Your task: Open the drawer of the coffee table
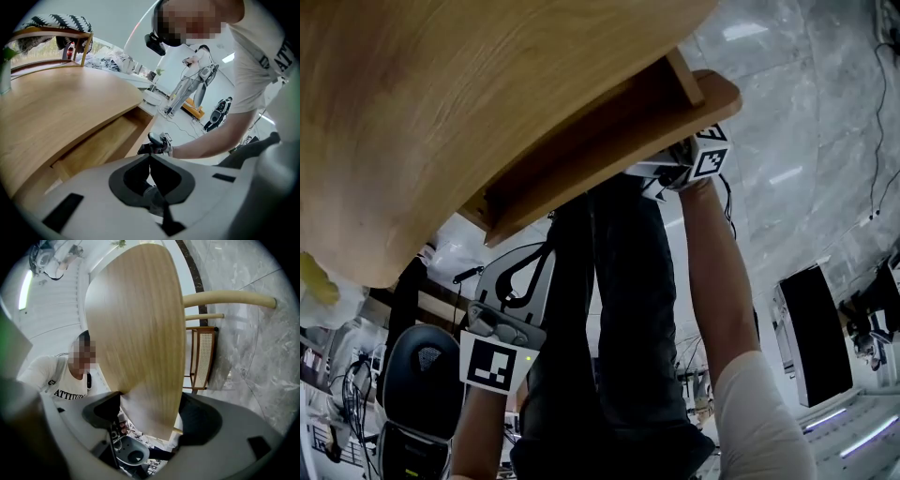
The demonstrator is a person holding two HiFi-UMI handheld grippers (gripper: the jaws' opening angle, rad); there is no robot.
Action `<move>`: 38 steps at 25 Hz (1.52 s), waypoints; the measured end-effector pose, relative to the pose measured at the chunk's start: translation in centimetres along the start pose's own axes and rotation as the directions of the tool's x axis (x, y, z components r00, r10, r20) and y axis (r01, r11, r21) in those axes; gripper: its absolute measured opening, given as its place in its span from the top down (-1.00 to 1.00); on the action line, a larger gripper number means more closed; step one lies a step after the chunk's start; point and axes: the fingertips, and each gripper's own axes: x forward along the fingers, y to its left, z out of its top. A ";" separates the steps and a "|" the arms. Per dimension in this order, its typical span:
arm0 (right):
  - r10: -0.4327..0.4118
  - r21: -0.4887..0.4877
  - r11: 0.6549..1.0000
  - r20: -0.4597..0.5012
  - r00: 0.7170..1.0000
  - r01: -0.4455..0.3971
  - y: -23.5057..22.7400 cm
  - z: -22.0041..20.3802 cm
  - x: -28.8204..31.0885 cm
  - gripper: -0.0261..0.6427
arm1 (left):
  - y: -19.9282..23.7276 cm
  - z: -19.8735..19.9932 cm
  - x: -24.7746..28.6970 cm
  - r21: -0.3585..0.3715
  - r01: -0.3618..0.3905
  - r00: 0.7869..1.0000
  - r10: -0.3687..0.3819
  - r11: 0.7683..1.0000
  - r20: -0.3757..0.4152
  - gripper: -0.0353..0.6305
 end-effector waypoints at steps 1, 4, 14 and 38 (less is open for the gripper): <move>-0.003 0.002 1.000 0.001 1.000 0.003 0.0 -0.1 -0.1 -0.26 | -0.2 -0.3 0.0 0.006 0.004 1.000 -0.004 1.000 -0.003 0.83; -0.010 0.008 1.000 0.008 1.000 0.010 -0.3 -0.2 -0.5 -0.26 | -0.8 -1.4 0.2 0.026 0.019 1.000 -0.019 0.999 -0.018 0.83; -0.001 0.019 1.000 0.027 1.000 0.001 0.7 -1.4 -1.3 -0.27 | -2.3 -3.5 -0.7 0.117 0.074 0.996 -0.068 0.990 -0.056 0.83; -0.423 0.195 0.899 0.151 0.893 0.393 2.6 -1.9 -7.8 -0.11 | -6.3 0.6 -2.4 0.190 0.089 0.996 -0.090 0.978 -0.005 0.83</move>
